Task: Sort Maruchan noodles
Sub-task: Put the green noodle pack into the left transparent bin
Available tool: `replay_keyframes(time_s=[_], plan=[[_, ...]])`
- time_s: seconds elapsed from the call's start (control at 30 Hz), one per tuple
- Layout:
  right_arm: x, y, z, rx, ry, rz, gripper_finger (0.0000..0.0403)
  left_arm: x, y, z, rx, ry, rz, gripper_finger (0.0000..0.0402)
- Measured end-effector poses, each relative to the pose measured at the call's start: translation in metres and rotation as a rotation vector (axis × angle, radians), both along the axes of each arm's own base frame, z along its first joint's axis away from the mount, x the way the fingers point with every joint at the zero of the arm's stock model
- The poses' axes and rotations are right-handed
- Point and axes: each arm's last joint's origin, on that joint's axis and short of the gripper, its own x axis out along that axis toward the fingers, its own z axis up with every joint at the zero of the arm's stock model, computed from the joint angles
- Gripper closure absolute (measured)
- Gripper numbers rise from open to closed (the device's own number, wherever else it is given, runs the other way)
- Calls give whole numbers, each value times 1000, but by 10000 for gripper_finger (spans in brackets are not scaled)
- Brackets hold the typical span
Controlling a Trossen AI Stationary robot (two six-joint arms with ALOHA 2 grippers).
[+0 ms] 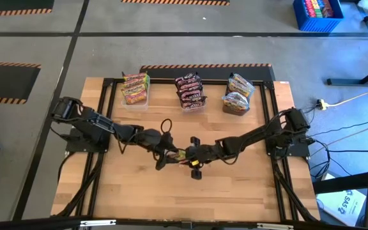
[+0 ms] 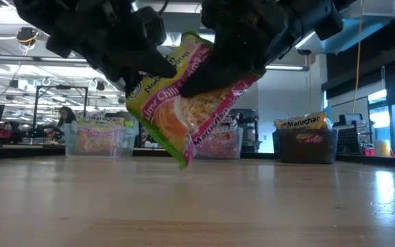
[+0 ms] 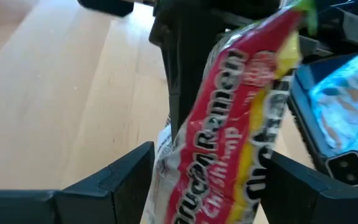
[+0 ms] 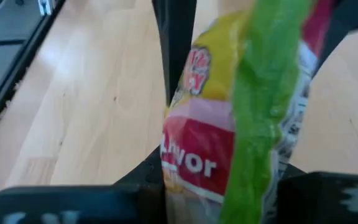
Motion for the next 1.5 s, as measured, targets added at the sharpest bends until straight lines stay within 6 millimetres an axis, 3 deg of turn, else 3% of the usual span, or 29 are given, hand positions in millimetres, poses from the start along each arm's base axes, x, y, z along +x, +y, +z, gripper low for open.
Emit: replay_keyframes(time_s=[0.23, 0.57, 0.9, 1.03, 1.3, 1.5], plan=[[1, 0, 3, 2, -16, -25, 304, -3, 13, 7, -87, 12, -31, 152], [17, -7, 28, -59, -90, -17, 304, -5, 5, 10, -104, 3, -118, 155], [19, -12, 29, -20, -82, -19, 289, -5, 6, 9, -90, 4, -121, 228], [19, -12, 29, -23, -81, -14, 252, -5, 8, 9, -97, 8, -128, 243], [2, -15, 36, -46, 63, 23, 123, -15, 23, 14, -82, 76, -95, 248], [-20, -21, 55, -103, 152, -8, 83, -32, 41, 32, -43, 91, -46, 253]])
